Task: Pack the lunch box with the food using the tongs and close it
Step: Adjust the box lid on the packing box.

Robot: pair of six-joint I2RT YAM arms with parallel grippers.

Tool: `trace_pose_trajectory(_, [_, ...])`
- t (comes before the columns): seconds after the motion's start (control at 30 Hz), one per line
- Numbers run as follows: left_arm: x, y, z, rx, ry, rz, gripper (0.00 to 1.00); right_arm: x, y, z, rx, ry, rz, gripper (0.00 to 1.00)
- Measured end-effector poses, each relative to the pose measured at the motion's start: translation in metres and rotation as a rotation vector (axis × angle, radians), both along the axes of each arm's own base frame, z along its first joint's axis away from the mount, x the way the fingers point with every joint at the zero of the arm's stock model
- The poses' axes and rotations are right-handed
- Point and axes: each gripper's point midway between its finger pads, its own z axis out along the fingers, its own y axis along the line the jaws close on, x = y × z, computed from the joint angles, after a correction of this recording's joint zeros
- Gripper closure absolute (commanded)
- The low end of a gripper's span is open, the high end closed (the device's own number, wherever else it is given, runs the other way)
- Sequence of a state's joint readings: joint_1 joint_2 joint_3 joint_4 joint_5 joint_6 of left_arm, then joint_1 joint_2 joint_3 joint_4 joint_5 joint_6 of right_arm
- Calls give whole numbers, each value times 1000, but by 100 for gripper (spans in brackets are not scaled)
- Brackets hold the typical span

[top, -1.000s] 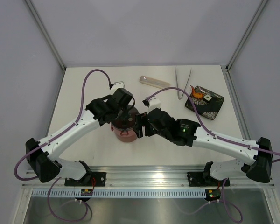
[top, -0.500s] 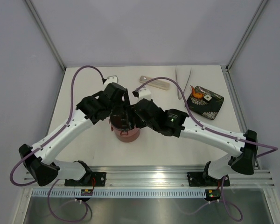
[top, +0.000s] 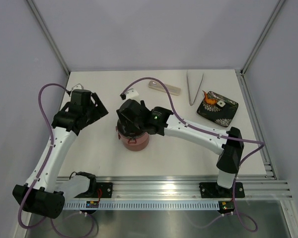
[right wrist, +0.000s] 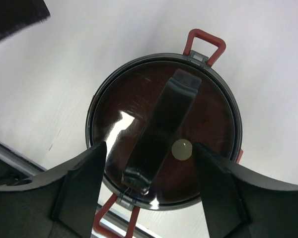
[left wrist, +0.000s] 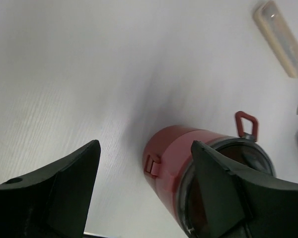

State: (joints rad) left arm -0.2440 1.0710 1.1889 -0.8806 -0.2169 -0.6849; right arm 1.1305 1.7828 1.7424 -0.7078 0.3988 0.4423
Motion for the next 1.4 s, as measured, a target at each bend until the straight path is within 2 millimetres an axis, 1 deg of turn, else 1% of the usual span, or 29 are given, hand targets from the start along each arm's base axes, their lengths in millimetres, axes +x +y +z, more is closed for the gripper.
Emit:
trace_pose_trajectory(0.1, [-6, -2, -27, -32, 72, -17, 23, 4, 3, -13, -44, 4, 3, 32])
trace_pose_trajectory(0.17, [-11, -7, -39, -54, 106, -41, 24, 3, 1, -20, -75, 6, 14, 39])
trace_pose_trajectory(0.2, [-12, -10, -42, -64, 117, -52, 24, 3, 0, -21, -83, 4, 20, 44])
trace_pose_trajectory(0.23, [-13, -13, -44, -74, 120, -63, 24, 3, 1, -20, -85, -1, 27, 53])
trace_pose_trajectory(0.3, [-13, -18, -47, -95, 127, -87, 24, 3, 3, -20, -83, -7, 40, 59])
trace_pose_trajectory(0.33, [-12, -21, -49, -103, 129, -96, 24, 3, 2, -18, -88, -14, 43, 60])
trace_pose_trajectory(0.43, [-12, -25, -55, -117, 139, -114, 25, 4, -2, -18, -107, -29, 58, 62])
trace_pose_trajectory(0.67, [-16, -28, -63, -127, 161, -138, 25, 4, -2, -17, -121, -45, 87, 64])
trace_pose_trajectory(0.7, [-16, -29, -64, -128, 162, -142, 25, 4, -2, -17, -123, -46, 89, 68])
trace_pose_trajectory(0.77, [-15, -30, -65, -130, 162, -147, 25, 4, -2, -17, -122, -48, 91, 72])
trace_pose_trajectory(0.87, [-12, -31, -67, -135, 163, -151, 27, 3, -4, -16, -117, -48, 95, 73])
trace_pose_trajectory(0.9, [-11, -32, -69, -137, 164, -150, 28, 3, -5, -16, -115, -47, 97, 73])
trace_pose_trajectory(0.93, [-11, -32, -71, -137, 168, -145, 33, 2, -5, -16, -112, -45, 97, 73])
trace_pose_trajectory(1.07, [-14, -23, -81, -133, 185, -80, 46, 3, -8, -14, -101, -38, 96, 73])
trace_pose_trajectory(1.17, [-18, -12, -81, -118, 166, -38, 50, 4, -11, -14, -98, -32, 87, 73])
trace_pose_trajectory(1.3, [-25, -8, -73, -104, 120, -44, 53, 4, -11, -14, -96, -27, 89, 73])
trace_pose_trajectory(1.4, [-34, -5, -78, -90, 117, -55, 53, 3, -10, -15, -98, -25, 103, 73])
